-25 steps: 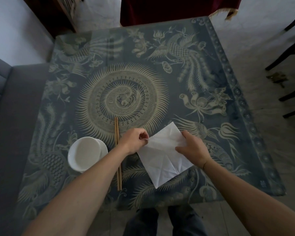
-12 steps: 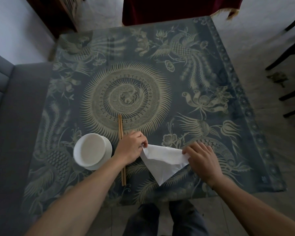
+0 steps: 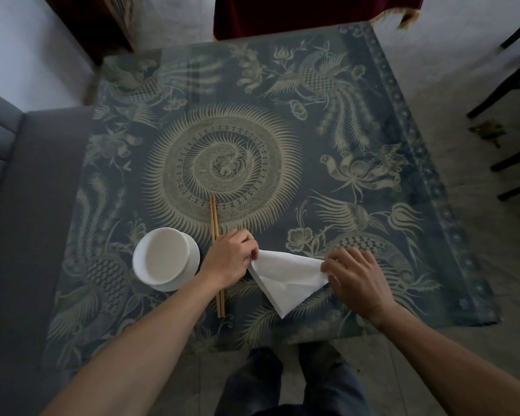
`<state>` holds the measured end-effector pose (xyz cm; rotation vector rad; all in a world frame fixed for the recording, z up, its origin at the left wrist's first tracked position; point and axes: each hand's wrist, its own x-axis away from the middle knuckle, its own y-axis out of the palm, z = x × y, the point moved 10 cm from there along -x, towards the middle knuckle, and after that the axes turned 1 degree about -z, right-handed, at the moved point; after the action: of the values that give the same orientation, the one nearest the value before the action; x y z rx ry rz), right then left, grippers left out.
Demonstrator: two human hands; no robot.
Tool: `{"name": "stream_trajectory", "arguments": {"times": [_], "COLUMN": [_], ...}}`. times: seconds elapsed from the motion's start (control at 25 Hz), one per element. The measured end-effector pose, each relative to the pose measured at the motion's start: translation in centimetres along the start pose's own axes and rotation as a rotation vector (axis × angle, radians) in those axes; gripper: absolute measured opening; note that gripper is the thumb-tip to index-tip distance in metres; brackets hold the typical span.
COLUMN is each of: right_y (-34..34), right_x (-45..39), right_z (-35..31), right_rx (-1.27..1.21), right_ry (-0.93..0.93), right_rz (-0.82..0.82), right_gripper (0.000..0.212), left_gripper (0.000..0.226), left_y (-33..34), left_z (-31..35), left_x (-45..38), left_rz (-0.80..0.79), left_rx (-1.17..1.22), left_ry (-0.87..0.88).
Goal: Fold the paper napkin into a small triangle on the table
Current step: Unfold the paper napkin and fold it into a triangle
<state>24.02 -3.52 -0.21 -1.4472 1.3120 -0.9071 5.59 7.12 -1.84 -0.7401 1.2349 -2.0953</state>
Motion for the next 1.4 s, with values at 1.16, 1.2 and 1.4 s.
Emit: {"name": "stream_trajectory", "arguments": {"times": [1.16, 1.2, 1.4], "right_y": [2.8, 3.7, 7.1], "right_x": [0.0, 0.1, 2.2], "right_z": [-4.5, -5.3, -5.7], "right_rx": [0.038, 0.051, 0.109], "right_ry": [0.084, 0.094, 0.099], "right_rz": [-0.154, -0.185, -0.316], "right_gripper": [0.056, 0.062, 0.071], "left_gripper": [0.038, 0.051, 0.068], "left_y": [2.3, 4.1, 8.8], "left_z": [4.7, 5.5, 4.9], "left_x": [2.2, 2.7, 5.6], "left_rz": [-0.065, -0.114, -0.247], "left_rx": [-0.142, -0.167, -0.238], "left_ry": [0.150, 0.148, 0.030]}}
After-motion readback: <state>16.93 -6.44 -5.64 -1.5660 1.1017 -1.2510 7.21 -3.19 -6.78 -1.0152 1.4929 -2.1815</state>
